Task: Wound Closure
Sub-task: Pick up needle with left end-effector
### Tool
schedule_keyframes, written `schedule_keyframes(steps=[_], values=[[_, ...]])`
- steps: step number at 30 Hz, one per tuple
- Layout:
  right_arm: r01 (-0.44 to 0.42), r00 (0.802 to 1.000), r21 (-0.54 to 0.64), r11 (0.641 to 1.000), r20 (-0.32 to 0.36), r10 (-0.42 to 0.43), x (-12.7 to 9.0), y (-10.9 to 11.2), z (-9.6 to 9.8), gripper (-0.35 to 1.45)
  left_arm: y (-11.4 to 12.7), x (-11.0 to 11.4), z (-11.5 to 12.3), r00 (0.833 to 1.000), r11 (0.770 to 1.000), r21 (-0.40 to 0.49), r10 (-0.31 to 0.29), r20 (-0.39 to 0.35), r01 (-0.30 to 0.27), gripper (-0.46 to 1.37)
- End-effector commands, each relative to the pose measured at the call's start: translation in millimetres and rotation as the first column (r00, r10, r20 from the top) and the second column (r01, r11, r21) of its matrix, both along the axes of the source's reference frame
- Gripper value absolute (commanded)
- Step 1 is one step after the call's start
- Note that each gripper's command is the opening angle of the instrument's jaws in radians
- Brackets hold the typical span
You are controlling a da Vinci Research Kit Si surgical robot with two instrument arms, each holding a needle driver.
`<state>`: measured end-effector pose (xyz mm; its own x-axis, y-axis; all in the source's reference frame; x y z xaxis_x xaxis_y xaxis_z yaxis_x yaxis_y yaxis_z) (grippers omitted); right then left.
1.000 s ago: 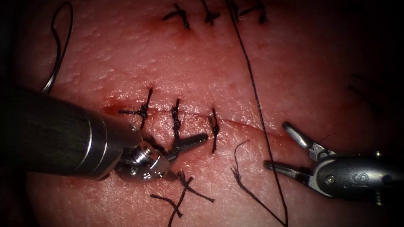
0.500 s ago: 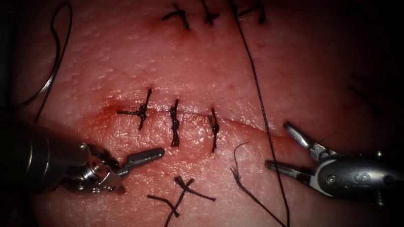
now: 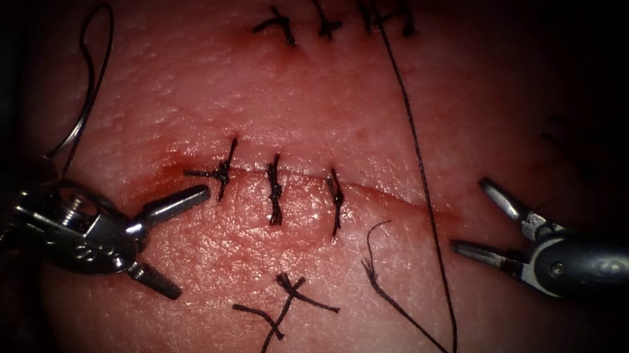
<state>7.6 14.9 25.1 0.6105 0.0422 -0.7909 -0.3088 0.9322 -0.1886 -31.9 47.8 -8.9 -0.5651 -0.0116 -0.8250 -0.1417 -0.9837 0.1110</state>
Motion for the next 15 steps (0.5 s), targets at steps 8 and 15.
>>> schedule_keyframes(steps=[8, 15], values=[[-0.022, 0.999, -0.002, 1.0, -0.026, 0.021, 0.5, 1.2, -3.2, 1.08, -0.6, 0.3, -1.8, 0.989, 0.976, 0.208, -0.096, 0.113, 0.071, 1.04], [-0.039, 0.996, 0.046, 0.998, -0.082, 0.042, 2.5, 1.2, -4.6, 1.08, -0.2, 1.4, -2.8, 0.965, 0.896, 0.419, -0.223, 0.135, 0.149, 1.23]])
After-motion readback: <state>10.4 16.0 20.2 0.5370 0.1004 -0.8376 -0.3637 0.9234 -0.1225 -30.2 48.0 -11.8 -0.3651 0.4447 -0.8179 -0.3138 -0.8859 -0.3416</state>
